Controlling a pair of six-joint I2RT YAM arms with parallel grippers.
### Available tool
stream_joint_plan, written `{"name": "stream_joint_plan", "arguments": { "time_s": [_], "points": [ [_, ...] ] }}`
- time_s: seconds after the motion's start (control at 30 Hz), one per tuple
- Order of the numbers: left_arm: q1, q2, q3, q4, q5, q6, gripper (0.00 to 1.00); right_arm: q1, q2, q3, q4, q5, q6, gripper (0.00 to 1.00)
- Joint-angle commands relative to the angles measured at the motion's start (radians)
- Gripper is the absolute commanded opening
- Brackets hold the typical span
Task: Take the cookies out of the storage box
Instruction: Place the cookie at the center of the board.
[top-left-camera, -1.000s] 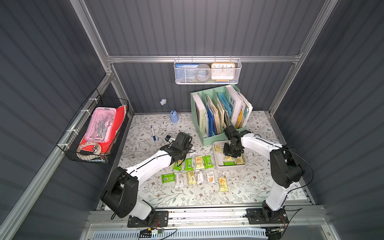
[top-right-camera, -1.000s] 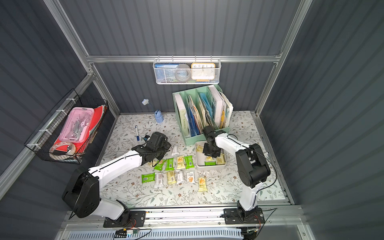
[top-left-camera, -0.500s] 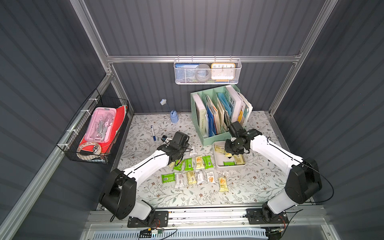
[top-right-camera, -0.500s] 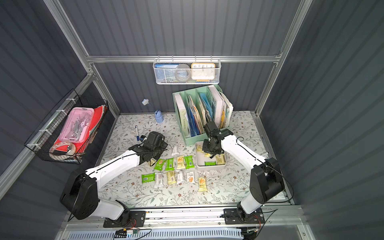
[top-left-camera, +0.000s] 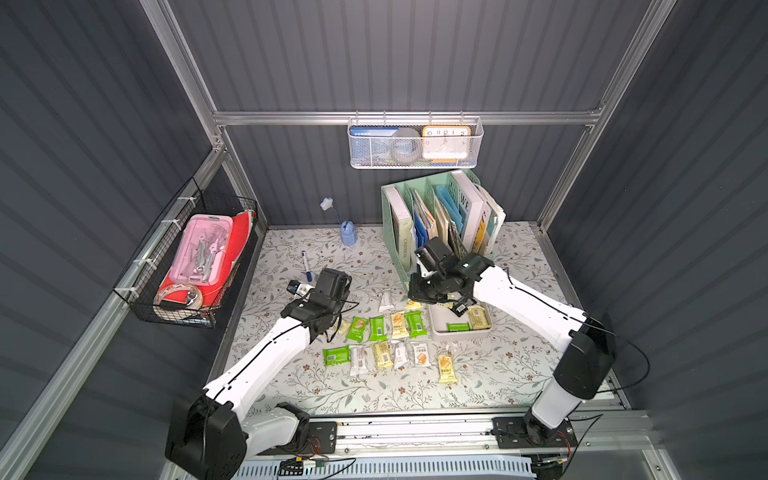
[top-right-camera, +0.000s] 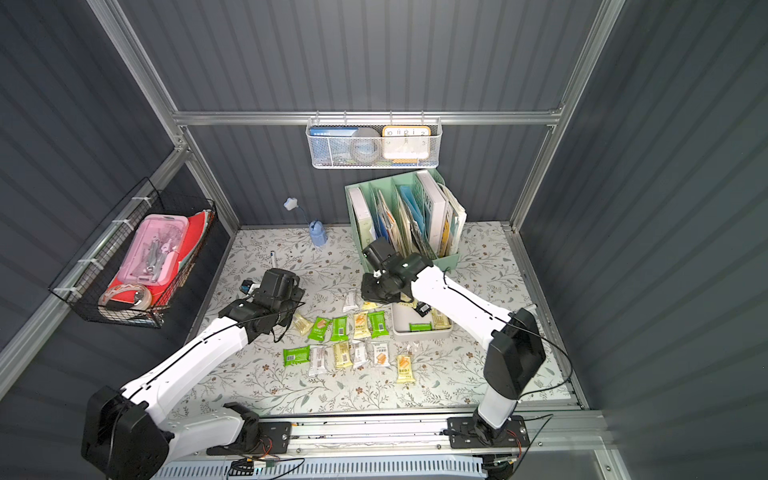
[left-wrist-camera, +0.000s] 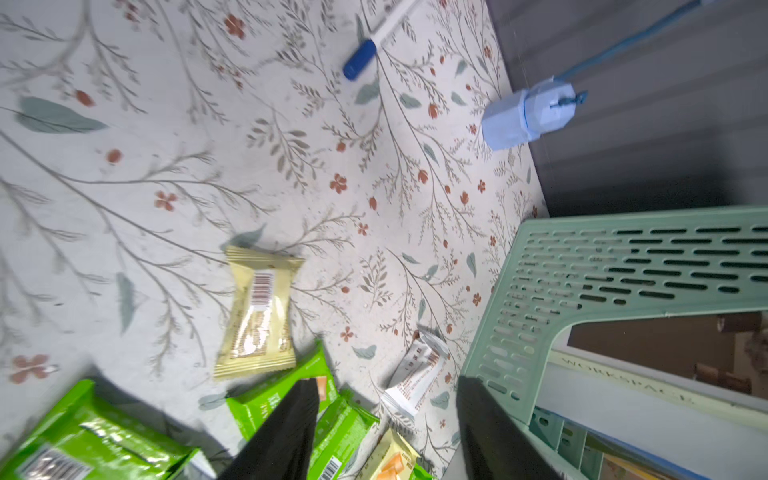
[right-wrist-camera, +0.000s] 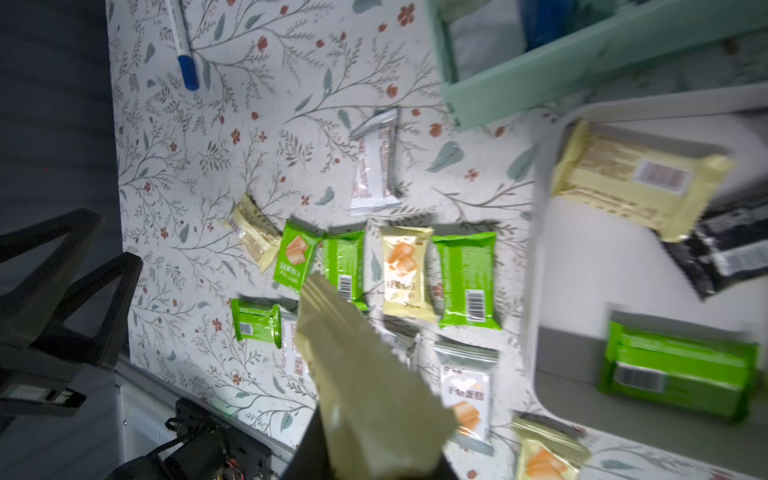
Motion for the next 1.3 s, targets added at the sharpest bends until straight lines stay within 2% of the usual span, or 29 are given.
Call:
{"name": "stream_joint_plan", "arguments": {
  "time_s": [0.0,0.27,0.57,1.0,1.13,1.27],
  "points": [
    [0.005,-0.069,-0.028,-0.143,-0.084,-0.037,0.58,0.042,0.086,0.044,0.044,-0.033,0.042,0.06],
    [0.005,-0.162,-0.053,-0.256,-0.107,-0.066,0.58,0.063,0.343,0.269,0.08,-0.062,0.042,0.06],
    [0.004,-0.175,-0.055,-0.291,-0.086,-0.065,0.58,0.061,0.622,0.561,0.041,-0.066,0.023,0.07],
    [0.004,-0.161,-0.061,-0.258,-0.091,-0.08,0.58,0.062,0.765,0.647,0.068,-0.076,0.017,0.1],
    [0.004,-0.128,-0.05,-0.238,-0.082,-0.075,0.59,0.061,0.776,0.659,0.051,-0.077,-0.001,0.16],
    [0.005,-0.113,-0.046,-0.228,-0.075,-0.076,0.59,0.06,0.771,0.666,0.026,-0.069,-0.011,0.34]
  ]
}}
